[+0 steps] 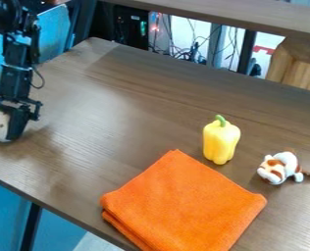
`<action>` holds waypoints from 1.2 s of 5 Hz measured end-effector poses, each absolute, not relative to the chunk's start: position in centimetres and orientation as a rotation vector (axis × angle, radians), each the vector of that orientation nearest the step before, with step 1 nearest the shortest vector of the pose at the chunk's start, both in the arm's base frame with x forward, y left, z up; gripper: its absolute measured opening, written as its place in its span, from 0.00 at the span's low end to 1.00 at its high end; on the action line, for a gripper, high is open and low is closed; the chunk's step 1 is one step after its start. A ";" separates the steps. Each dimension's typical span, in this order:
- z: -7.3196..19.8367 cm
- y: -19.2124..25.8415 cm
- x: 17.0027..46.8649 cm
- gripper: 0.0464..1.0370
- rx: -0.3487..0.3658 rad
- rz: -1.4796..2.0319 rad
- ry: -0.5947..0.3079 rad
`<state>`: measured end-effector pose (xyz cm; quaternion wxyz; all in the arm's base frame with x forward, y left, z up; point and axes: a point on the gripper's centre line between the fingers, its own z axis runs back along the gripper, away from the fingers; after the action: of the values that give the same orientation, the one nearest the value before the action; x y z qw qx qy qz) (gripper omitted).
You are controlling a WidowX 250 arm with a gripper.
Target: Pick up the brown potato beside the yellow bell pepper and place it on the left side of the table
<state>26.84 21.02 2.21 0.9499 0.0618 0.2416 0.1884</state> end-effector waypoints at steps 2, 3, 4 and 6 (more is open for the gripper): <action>5.5 19.6 27.7 0.96 0.084 0.373 0.235; 8.6 18.4 28.9 0.96 0.107 0.328 0.122; 10.4 16.3 30.8 0.96 0.175 0.243 0.146; 11.6 8.3 36.1 0.96 0.175 -0.051 0.106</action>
<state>36.09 8.26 11.65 0.9945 0.0872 0.0528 -0.0254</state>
